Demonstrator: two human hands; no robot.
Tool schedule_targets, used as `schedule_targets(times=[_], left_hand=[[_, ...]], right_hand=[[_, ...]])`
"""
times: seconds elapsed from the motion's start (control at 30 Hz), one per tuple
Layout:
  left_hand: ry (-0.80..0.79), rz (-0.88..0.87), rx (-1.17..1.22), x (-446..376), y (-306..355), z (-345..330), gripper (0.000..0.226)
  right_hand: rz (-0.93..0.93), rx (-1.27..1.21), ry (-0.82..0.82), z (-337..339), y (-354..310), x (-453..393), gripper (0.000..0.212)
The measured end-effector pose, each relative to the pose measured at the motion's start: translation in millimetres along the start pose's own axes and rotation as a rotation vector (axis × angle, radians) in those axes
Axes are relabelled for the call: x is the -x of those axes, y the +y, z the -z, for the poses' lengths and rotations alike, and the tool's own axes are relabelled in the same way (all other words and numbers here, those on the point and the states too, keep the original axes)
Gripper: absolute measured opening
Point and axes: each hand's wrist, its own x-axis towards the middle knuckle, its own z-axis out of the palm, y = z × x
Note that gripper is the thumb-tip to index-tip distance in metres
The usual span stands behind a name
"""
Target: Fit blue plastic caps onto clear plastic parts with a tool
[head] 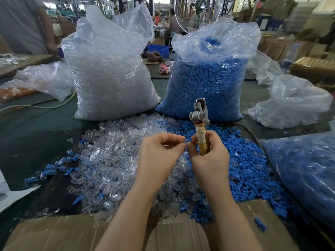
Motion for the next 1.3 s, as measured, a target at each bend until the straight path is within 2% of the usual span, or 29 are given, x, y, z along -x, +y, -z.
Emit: schedule_targets(times=[0.37, 1.3], left_hand=[[0.023, 0.032, 0.014, -1, -7, 1, 0.018], [0.030, 0.012, -0.003, -3, -16, 1, 0.016]], right_hand=[[-0.049, -0.057, -0.092, 1, 3, -3, 0.016], [-0.132, -0.073, -0.087, -2, 2, -3, 0.016]])
